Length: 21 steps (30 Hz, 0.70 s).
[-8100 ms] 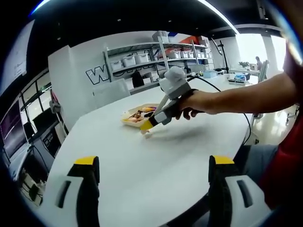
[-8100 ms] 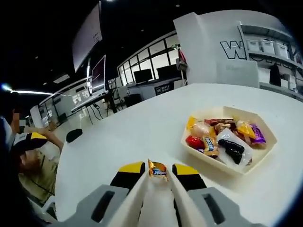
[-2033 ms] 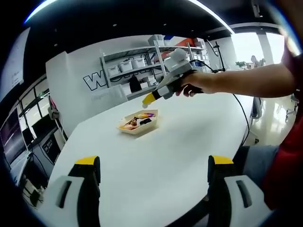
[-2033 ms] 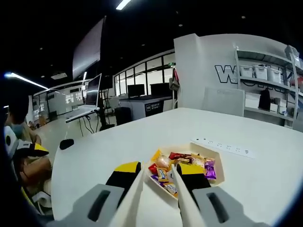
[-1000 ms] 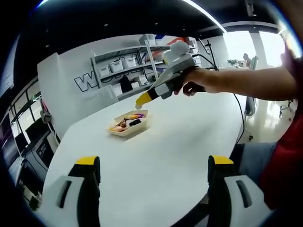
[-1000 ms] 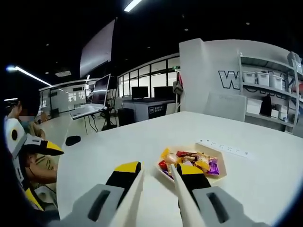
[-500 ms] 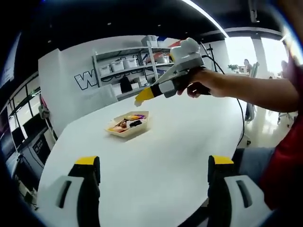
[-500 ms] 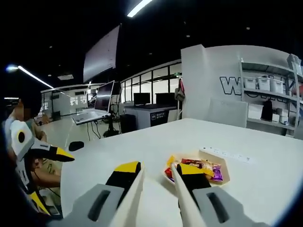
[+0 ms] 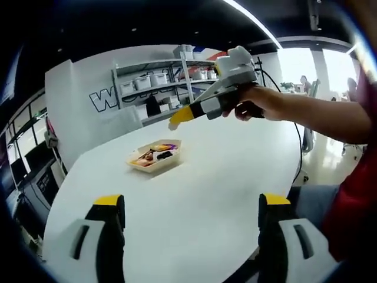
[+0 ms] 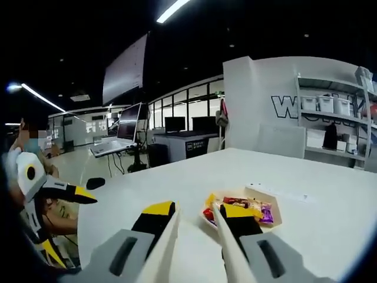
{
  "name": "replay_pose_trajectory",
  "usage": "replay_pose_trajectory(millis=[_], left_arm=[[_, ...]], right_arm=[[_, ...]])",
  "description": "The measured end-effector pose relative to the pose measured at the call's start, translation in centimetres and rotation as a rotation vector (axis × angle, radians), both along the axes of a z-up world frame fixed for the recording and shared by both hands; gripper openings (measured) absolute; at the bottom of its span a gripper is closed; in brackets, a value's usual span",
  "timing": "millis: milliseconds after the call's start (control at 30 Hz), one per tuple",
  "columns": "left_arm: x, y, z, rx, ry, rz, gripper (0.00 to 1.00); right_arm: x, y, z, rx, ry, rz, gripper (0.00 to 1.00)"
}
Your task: Place the target food into the container with the food tongs after gripping and lifting it, then release it inside without dropping or visibly crushing the food.
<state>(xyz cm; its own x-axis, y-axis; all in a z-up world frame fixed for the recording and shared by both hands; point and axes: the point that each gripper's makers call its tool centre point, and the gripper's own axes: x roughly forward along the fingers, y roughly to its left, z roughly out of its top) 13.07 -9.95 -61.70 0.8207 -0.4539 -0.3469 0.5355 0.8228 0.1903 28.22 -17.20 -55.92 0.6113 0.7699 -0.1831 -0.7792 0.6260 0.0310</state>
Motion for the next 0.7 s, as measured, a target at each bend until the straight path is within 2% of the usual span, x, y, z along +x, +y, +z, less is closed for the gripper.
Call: replay_pose_trajectory(millis=[367, 500, 567, 700], left_arm=[[0.5, -1.1, -0.3, 0.008, 0.006, -0.041, 0.91], [0.4, -1.2, -0.4, 0.014, 0.001, -0.061, 0.81], [0.4, -1.3, -0.5, 0.013, 0.012, -0.071, 0.81], [0.6, -1.2, 0.2, -0.082, 0.015, -0.068, 0.8]], right_arm=[[-1.5, -0.2, 0.0, 0.0, 0.002, 0.014, 0.25], [-2.0, 0.0, 0.3, 0.014, 0.007, 0.033, 0.25], [-2.1, 0.1, 0.4, 0.015, 0.006, 0.045, 0.25], [-3.2, 0.7, 0.4, 0.02, 0.008, 0.073, 0.25]])
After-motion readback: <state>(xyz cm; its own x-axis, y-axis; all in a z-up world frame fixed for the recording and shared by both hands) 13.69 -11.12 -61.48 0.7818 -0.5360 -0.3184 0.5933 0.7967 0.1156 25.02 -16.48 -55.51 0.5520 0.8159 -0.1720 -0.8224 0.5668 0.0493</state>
